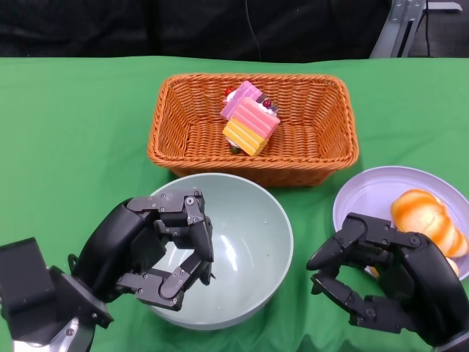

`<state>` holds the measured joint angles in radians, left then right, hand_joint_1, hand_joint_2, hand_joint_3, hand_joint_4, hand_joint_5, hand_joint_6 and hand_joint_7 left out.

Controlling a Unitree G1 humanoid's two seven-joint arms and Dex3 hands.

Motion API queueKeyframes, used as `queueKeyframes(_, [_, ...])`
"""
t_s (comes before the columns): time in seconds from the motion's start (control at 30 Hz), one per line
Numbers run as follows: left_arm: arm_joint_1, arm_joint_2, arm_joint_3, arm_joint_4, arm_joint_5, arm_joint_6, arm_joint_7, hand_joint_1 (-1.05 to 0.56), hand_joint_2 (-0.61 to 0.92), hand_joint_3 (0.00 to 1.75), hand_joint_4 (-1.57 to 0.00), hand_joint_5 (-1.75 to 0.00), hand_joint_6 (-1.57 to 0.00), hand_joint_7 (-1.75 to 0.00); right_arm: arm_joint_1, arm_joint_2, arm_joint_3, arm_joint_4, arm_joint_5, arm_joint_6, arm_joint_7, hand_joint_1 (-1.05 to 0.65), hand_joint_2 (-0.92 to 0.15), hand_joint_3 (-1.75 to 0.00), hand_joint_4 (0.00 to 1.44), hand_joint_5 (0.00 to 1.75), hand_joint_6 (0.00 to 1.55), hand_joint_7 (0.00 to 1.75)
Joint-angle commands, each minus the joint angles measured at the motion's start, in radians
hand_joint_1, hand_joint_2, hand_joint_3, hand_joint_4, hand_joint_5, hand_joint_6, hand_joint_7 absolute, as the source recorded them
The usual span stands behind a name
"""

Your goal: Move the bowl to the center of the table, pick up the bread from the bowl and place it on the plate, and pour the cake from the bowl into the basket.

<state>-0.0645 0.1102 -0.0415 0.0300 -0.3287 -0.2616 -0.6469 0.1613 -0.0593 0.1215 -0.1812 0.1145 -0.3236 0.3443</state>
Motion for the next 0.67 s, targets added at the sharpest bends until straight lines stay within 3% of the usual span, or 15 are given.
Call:
queueKeyframes(0.03, [-0.006, 0.011, 0.004, 0.006, -0.001, 0.002, 0.000, -0.02, 0.46, 1.28, -0.83, -1.57, -0.82, -1.36, -0.009, -0.014, -0.009, 0.014, 0.014, -0.004, 0.002, -0.30, -0.70, -0.52, 0.73, 1.37, 0.76, 1.04])
queueKeyframes(0.67, [-0.018, 0.008, 0.007, 0.038, 0.010, -0.022, 0.000, -0.01, 0.49, 1.23, -0.83, -1.57, -0.82, -1.37, -0.024, -0.017, -0.018, 0.043, 0.006, -0.016, -0.003, -0.29, -0.69, -0.57, 0.72, 1.37, 0.75, 1.05])
